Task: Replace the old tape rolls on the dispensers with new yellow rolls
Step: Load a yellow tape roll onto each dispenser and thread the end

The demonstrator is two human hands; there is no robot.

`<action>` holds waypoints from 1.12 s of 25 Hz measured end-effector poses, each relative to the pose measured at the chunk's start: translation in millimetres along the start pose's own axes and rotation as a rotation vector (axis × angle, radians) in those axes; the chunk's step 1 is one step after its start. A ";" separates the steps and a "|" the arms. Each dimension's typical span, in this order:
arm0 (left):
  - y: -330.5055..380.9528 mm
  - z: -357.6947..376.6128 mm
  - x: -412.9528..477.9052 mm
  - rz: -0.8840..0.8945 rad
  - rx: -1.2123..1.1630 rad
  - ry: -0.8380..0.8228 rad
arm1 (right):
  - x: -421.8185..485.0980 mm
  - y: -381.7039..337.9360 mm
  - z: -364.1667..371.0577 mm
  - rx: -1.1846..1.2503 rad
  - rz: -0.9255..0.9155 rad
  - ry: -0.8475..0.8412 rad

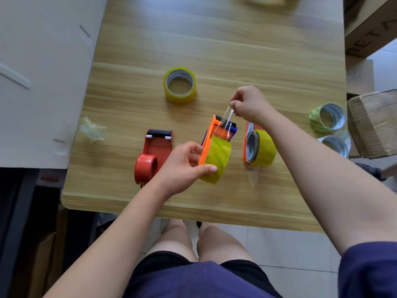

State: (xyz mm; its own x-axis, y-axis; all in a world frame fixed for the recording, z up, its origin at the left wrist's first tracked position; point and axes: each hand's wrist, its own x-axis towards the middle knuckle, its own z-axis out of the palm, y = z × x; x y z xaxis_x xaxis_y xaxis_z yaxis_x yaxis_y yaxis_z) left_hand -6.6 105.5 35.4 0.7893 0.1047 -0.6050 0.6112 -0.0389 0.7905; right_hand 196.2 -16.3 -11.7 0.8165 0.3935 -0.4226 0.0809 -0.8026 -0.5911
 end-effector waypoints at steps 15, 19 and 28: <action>7.2 8.2 -5.1 -0.051 -0.081 0.011 | -12.1 23.7 -25.2 0.233 0.058 0.281; 8.7 12.1 -11.7 0.026 -0.077 -0.017 | -5.4 23.2 -24.9 0.222 0.061 0.274; 4.8 5.8 -16.8 0.114 -0.064 -0.061 | 6.8 5.4 -20.8 0.231 0.043 0.107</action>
State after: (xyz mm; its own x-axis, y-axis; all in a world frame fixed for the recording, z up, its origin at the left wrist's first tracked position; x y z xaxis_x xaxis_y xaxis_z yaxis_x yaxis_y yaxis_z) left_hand -16.7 97.8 48.8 0.8565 0.0424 -0.5144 0.5142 0.0162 0.8575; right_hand 214.1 -27.3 -3.5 0.8733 0.3012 -0.3828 -0.0782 -0.6890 -0.7205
